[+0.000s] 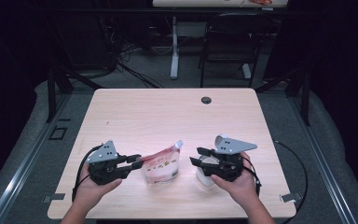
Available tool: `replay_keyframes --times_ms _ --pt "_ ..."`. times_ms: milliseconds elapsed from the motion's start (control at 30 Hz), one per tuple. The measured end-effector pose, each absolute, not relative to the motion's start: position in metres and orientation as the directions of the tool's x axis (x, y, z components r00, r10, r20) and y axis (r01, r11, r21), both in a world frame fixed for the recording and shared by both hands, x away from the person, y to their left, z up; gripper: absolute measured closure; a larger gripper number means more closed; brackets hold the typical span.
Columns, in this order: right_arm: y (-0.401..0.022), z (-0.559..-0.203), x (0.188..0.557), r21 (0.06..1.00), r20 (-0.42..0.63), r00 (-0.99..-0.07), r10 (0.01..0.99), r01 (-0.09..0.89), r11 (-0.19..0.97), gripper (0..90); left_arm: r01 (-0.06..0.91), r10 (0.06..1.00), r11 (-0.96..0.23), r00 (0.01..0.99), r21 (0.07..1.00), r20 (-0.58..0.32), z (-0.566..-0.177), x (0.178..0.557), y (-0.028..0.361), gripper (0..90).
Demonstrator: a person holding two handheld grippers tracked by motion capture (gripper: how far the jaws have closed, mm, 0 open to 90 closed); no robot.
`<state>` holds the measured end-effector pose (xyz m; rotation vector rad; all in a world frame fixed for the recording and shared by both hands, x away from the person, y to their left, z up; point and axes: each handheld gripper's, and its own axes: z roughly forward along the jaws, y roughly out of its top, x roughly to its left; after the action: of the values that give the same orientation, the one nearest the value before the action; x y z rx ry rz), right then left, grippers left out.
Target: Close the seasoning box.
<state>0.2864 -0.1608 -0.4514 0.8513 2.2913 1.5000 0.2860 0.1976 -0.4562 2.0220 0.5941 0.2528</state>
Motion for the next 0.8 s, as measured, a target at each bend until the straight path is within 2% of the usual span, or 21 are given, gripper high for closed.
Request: replay_keyframes --times_ms 800 --pt "-0.117 -0.458 0.318 0.917 0.083 -0.818 0.569 0.287 0.278 52.1 0.287 0.508 -0.408 0.86 0.867 -0.046 -0.451 0.287 0.202 87.3"
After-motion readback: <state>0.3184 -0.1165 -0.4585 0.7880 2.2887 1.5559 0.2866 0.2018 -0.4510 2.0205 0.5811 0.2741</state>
